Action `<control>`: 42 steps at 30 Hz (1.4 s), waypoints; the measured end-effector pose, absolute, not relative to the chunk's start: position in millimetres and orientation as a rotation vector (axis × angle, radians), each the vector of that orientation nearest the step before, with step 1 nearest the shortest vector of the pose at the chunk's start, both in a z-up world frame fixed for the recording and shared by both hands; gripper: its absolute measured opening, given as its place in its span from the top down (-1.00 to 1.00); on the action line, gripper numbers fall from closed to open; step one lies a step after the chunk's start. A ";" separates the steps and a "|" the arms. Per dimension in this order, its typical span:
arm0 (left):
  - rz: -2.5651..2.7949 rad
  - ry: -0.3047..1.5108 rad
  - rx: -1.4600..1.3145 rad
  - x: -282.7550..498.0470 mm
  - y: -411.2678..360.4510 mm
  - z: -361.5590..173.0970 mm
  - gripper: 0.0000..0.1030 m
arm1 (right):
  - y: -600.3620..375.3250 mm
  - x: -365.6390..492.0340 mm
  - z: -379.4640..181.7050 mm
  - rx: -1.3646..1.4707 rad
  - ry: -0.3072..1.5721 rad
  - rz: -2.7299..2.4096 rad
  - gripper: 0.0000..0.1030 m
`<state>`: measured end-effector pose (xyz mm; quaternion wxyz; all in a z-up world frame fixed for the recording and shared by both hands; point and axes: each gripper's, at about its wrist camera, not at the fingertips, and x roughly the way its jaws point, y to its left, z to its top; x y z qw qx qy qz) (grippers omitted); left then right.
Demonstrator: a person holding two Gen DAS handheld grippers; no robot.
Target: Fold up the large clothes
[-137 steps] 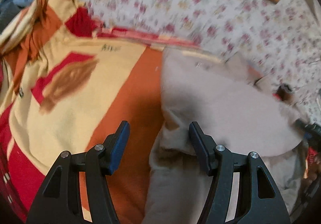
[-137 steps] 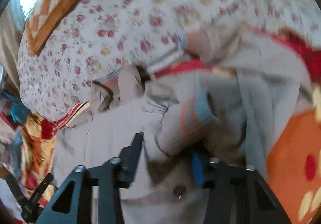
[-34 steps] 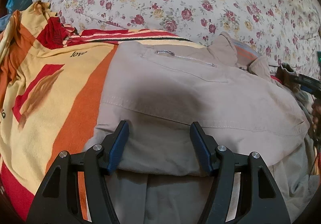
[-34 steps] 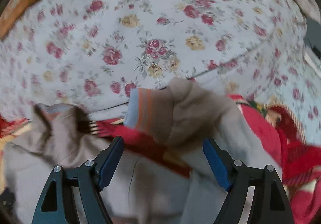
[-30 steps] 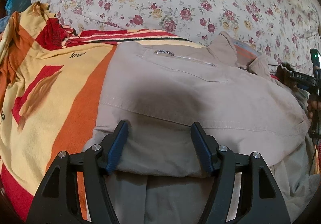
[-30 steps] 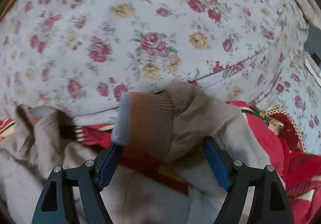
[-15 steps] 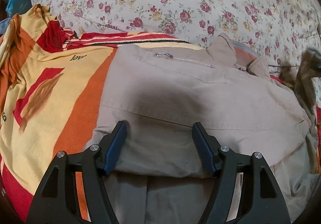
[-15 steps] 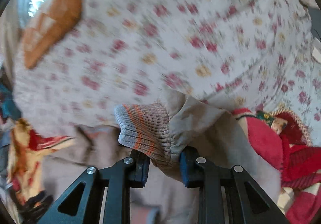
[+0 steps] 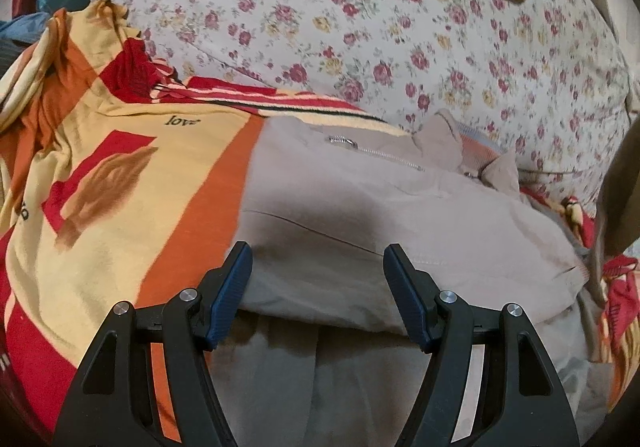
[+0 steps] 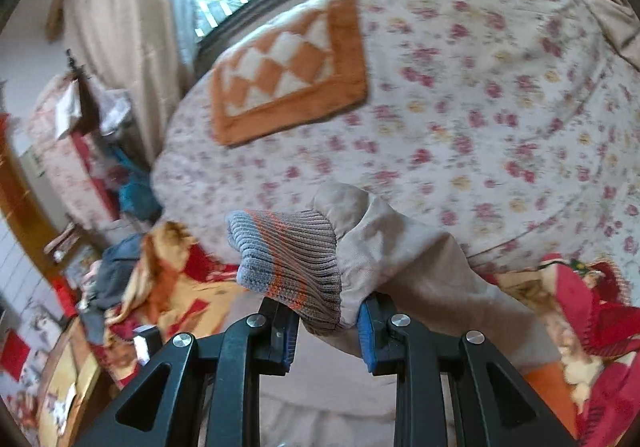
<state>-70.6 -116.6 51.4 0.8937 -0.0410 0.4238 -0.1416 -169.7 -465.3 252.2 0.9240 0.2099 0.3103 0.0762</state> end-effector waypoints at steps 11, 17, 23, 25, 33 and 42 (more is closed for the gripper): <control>-0.293 0.856 -0.225 -70.5 -82.4 68.1 -0.33 | -417.9 -164.9 255.5 0.445 0.737 0.353 0.54; -0.307 0.853 -0.266 -67.5 -76.2 73.0 -0.33 | -384.0 -145.5 246.9 0.419 0.816 0.443 0.54; -0.336 0.857 -0.298 -62.2 -73.8 73.3 -0.33 | -342.1 -105.3 194.5 0.450 0.933 0.508 0.34; -0.360 0.859 -0.325 -60.2 -71.9 73.8 -0.33 | -340.9 -94.3 180.2 0.484 0.988 0.495 -0.09; -0.402 0.866 -0.321 -63.7 -82.9 73.9 -0.33 | -407.5 -145.0 177.5 0.523 0.911 0.386 -0.35; -0.528 0.892 -0.263 -74.6 -108.4 70.2 -0.33 | -387.1 -171.6 96.9 0.505 1.066 0.404 -0.35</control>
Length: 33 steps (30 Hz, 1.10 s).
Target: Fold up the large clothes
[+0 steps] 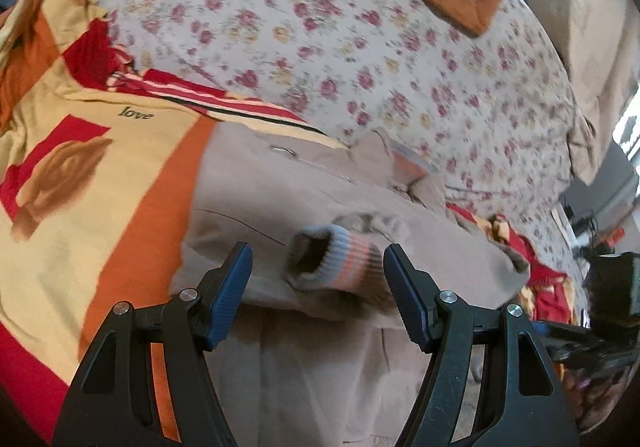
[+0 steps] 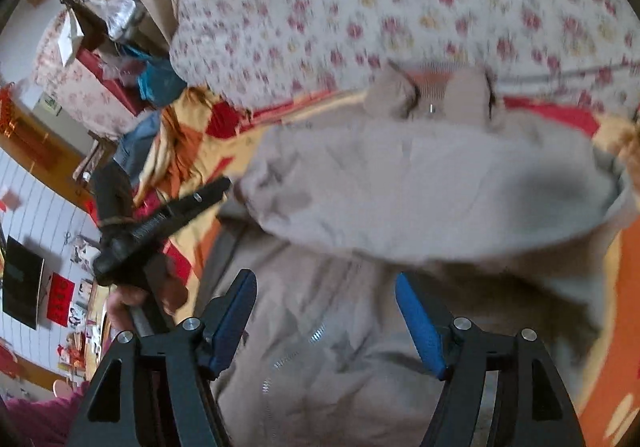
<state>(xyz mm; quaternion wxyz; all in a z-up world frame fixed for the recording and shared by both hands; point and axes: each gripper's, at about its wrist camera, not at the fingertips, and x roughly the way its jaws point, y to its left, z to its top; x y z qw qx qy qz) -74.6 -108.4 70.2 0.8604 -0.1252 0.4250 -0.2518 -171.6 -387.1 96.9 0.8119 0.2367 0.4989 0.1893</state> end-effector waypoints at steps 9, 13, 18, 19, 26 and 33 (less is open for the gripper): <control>-0.581 0.921 -0.278 -67.5 -123.5 55.9 -0.31 | -403.9 -153.9 52.8 0.760 1.015 0.337 -0.16; -0.596 0.920 -0.284 -61.0 -127.9 55.1 0.01 | -406.9 -140.1 45.2 0.805 1.003 0.320 0.34; -0.583 0.941 -0.272 -55.8 -127.9 55.3 0.73 | -407.9 -142.8 56.8 0.776 0.969 0.307 0.75; -0.597 0.957 -0.285 -56.4 -127.0 56.7 0.78 | -407.6 -144.5 60.5 0.765 0.960 0.311 0.77; -0.752 0.999 -0.339 -80.1 -126.2 73.0 0.84 | -405.1 -158.2 91.1 0.704 0.928 0.423 0.86; -0.659 0.996 -0.351 -65.6 -113.2 67.3 0.84 | -386.5 -138.9 90.3 0.674 0.990 0.462 0.81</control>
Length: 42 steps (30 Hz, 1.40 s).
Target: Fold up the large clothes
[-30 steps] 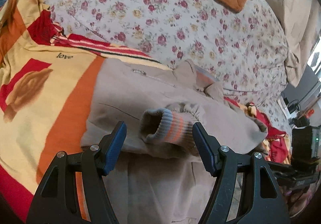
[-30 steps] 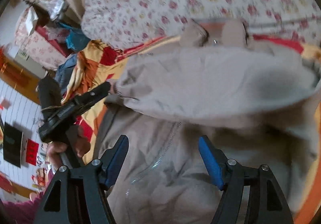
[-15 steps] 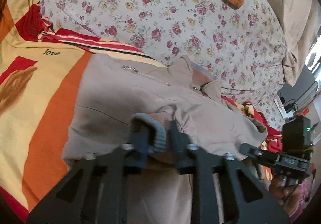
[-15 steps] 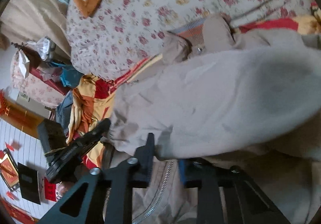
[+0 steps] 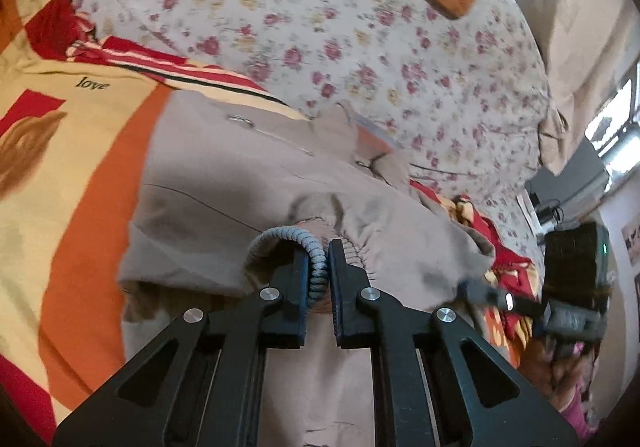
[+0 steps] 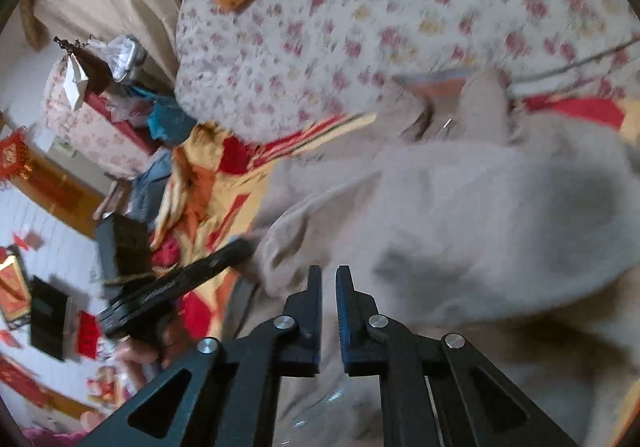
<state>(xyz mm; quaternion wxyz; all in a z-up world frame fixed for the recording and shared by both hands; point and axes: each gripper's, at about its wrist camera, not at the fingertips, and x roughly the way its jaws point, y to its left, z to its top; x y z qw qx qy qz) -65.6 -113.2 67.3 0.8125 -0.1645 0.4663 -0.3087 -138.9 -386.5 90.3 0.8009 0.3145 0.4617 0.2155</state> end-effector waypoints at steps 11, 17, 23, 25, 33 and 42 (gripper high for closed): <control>-0.621 1.002 -0.450 -43.6 -103.9 58.3 0.84 | -331.8 -129.7 51.9 0.528 1.102 0.462 0.18; -0.610 0.999 -0.550 -26.1 -95.8 55.1 0.77 | -334.9 -91.4 78.0 0.489 0.986 0.407 0.18; -0.580 0.921 -0.605 -26.3 -82.5 62.5 -0.63 | -346.4 -32.7 65.4 0.470 0.984 0.287 0.18; -0.589 0.914 -0.582 -25.8 -84.2 64.5 -0.65 | -354.1 -15.1 53.9 0.496 0.991 0.253 0.18; -0.530 0.970 -0.372 -19.6 -114.3 51.9 -0.66 | -383.6 12.5 19.2 0.697 1.039 0.231 0.18; -0.453 1.029 -0.363 18.8 -140.1 42.1 -0.66 | -437.3 -78.9 113.8 0.589 0.942 0.276 -0.42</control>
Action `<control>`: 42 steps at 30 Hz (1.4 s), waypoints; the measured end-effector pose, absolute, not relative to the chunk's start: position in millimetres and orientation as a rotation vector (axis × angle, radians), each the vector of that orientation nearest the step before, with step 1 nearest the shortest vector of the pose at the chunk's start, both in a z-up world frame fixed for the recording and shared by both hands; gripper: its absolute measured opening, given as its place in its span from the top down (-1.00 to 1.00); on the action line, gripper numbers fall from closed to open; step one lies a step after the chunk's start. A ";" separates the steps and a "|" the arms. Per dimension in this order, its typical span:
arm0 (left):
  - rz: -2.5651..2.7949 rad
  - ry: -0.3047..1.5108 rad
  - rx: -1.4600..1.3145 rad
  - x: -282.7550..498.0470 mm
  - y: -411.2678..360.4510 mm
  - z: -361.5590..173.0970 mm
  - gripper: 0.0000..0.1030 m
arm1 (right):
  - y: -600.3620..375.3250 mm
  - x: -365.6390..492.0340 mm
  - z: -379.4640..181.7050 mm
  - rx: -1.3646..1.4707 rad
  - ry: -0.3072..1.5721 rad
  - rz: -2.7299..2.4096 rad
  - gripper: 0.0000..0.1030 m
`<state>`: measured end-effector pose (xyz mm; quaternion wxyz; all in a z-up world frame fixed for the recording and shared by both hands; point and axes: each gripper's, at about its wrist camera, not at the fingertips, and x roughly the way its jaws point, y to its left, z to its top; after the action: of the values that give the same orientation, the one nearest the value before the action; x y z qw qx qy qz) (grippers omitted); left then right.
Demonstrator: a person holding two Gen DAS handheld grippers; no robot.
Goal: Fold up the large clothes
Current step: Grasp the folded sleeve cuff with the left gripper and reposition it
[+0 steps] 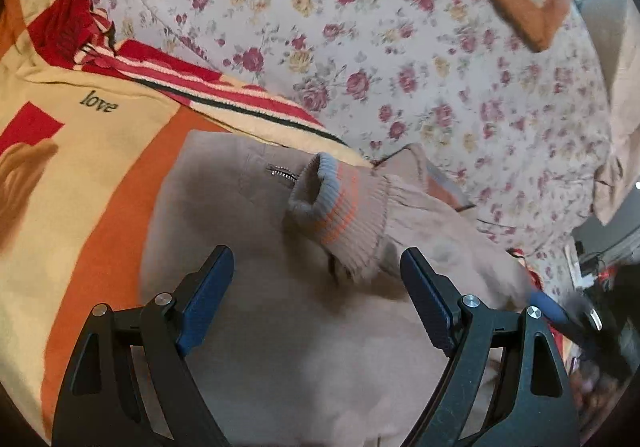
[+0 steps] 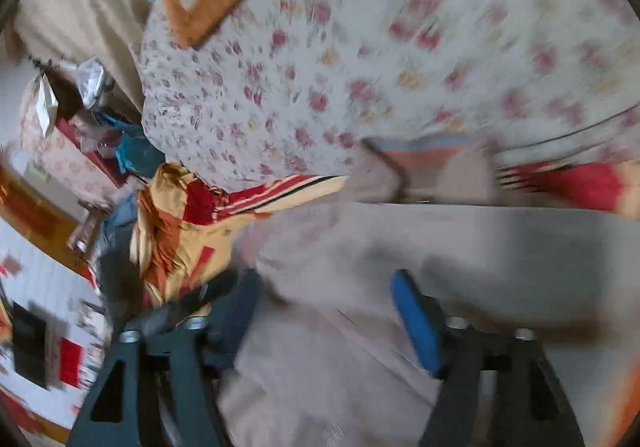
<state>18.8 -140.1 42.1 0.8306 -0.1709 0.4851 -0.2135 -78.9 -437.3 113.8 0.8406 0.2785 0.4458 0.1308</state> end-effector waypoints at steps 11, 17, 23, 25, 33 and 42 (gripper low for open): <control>-0.443 1.004 -0.408 32.7 -153.5 48.8 0.43 | -484.2 -198.9 92.1 0.245 0.981 0.028 -0.41; -0.428 0.989 -0.340 27.2 -152.8 65.4 0.10 | -466.4 -197.0 68.9 0.116 0.995 -0.002 -0.33; -0.425 0.995 -0.365 24.2 -156.3 53.3 -0.58 | -469.1 -199.2 67.2 0.149 0.979 -0.012 -0.33; -0.418 1.017 -0.363 28.3 -163.4 46.3 -0.58 | -471.9 -199.3 65.8 0.171 0.980 -0.016 -0.33; -0.479 1.023 -0.415 32.9 -182.3 44.5 0.66 | -466.9 -193.2 59.8 0.114 0.955 -0.061 0.51; -0.515 0.961 -0.555 -15.1 -132.8 113.0 0.68 | -513.1 -234.8 104.8 0.445 0.807 -0.018 0.90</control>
<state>-15.1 -132.8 113.0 0.8188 -0.2604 0.4511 -0.2416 -234.8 -513.1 104.8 0.8957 0.2147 0.3894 -0.0089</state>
